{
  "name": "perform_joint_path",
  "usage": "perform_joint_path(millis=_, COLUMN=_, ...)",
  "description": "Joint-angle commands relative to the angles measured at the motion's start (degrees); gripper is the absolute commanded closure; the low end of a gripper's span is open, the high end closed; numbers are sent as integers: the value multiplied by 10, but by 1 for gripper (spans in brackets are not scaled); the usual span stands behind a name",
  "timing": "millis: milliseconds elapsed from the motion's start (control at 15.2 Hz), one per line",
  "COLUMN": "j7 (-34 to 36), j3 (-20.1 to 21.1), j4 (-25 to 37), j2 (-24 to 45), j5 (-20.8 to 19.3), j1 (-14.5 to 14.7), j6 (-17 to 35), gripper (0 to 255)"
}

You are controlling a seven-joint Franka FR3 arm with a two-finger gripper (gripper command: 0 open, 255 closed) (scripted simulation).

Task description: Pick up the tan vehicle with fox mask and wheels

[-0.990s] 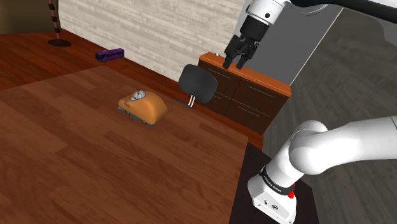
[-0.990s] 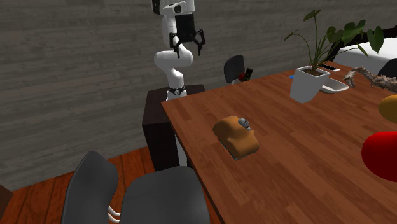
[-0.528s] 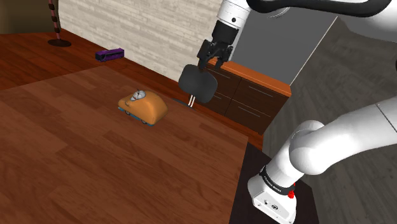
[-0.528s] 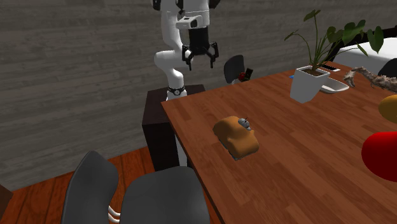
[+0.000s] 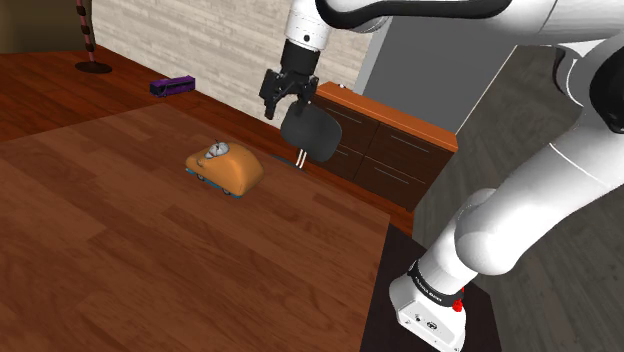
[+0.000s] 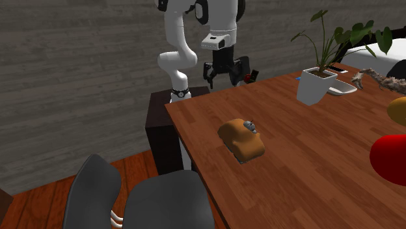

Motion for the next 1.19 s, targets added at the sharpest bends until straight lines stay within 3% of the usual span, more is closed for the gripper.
perform_joint_path(millis=0, j7=14, j3=10, j4=35, j2=49, j5=-10, j1=4, j6=9, gripper=0)
perform_joint_path(millis=660, j7=74, j3=33, j4=262, j2=295, j5=-76, j1=49, j6=-8, gripper=0)
perform_joint_path(millis=1122, j7=74, j3=31, j4=230, j2=305, j5=-78, j1=50, j6=34, gripper=0)
